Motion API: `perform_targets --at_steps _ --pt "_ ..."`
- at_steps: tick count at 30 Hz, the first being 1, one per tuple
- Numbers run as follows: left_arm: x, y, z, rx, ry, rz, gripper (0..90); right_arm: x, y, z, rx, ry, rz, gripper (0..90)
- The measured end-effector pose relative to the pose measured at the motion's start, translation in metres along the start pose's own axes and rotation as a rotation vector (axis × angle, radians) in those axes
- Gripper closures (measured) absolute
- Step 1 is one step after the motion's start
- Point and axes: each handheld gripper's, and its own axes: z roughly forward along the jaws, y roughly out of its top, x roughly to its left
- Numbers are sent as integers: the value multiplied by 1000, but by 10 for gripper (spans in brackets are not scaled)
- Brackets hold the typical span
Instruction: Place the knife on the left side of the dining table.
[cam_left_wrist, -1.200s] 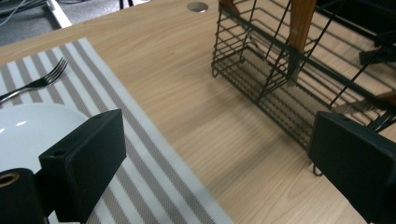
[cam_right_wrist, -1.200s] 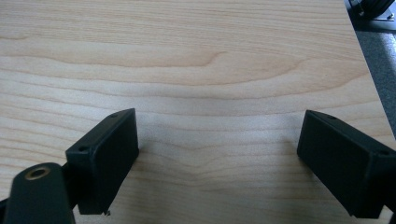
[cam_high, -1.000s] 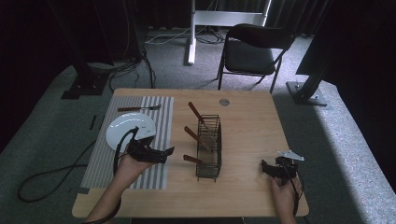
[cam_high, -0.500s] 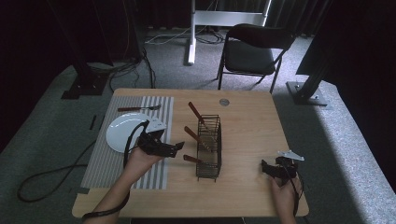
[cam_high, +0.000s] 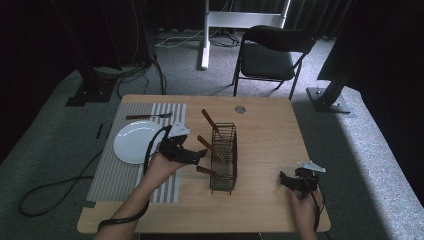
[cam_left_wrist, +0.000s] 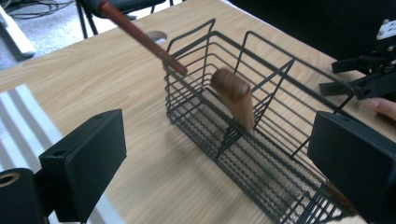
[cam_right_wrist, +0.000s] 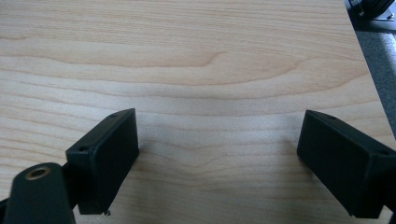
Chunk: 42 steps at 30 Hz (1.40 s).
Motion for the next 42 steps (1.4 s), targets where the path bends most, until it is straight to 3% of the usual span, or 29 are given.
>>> perform_targets --at_steps 2,5,18,23,28,36,42 --pt "-2 3 3 -2 -19 10 146 0 0 0 0 0 1 119" --pt "-2 4 6 8 -17 13 153 0 0 0 0 0 1 119" --pt "1 6 15 -2 -60 -56 442 0 0 0 0 0 0 119" --pt "1 5 14 -5 -53 -53 590 0 0 0 0 0 0 119" --pt "1 4 12 -26 -79 -64 685 0 0 0 0 0 0 119" --pt "-4 4 10 -52 -154 -89 744 0 0 0 0 0 1 119" --pt "-8 5 10 -58 -153 -97 750 0 0 0 0 0 1 119"
